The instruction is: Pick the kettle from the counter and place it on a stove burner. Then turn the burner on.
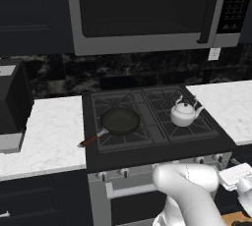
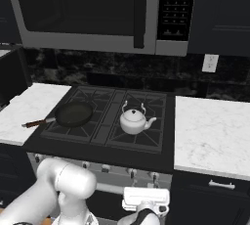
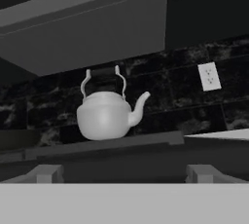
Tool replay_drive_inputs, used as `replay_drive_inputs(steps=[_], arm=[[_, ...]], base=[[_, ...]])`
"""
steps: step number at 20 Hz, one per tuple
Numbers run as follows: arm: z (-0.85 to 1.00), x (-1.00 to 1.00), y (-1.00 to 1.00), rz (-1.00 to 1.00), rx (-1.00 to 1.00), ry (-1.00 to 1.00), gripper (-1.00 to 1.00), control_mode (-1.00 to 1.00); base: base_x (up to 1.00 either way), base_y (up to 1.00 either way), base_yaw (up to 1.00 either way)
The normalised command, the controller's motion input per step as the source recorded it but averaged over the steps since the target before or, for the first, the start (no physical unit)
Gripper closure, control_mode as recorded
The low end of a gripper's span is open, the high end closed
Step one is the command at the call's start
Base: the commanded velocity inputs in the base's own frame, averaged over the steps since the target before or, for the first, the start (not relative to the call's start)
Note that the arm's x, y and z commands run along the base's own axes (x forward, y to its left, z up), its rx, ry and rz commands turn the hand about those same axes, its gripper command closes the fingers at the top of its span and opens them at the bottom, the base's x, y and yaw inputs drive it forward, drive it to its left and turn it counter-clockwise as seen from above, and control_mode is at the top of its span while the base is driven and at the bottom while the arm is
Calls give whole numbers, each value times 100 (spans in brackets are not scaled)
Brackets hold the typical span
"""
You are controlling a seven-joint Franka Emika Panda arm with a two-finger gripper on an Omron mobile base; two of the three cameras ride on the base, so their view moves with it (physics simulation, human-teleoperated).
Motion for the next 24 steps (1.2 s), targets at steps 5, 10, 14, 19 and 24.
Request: replay_drive_inputs(steps=[5, 10, 14, 19, 24], arm=[[-1, 42, -6, 3, 0, 0, -100, -100], [-31, 16, -46, 7, -1, 0, -100, -100], [-47, 0, -40, 1, -5, 0, -100, -100], [-46, -4, -10, 0, -8, 0, -100, -100], [-5, 13, 0, 0, 0, -2, -100, -100]], base=[[0, 0, 0], [0, 0, 0], [0, 0, 0], [0, 0, 0], [0, 0, 0]])
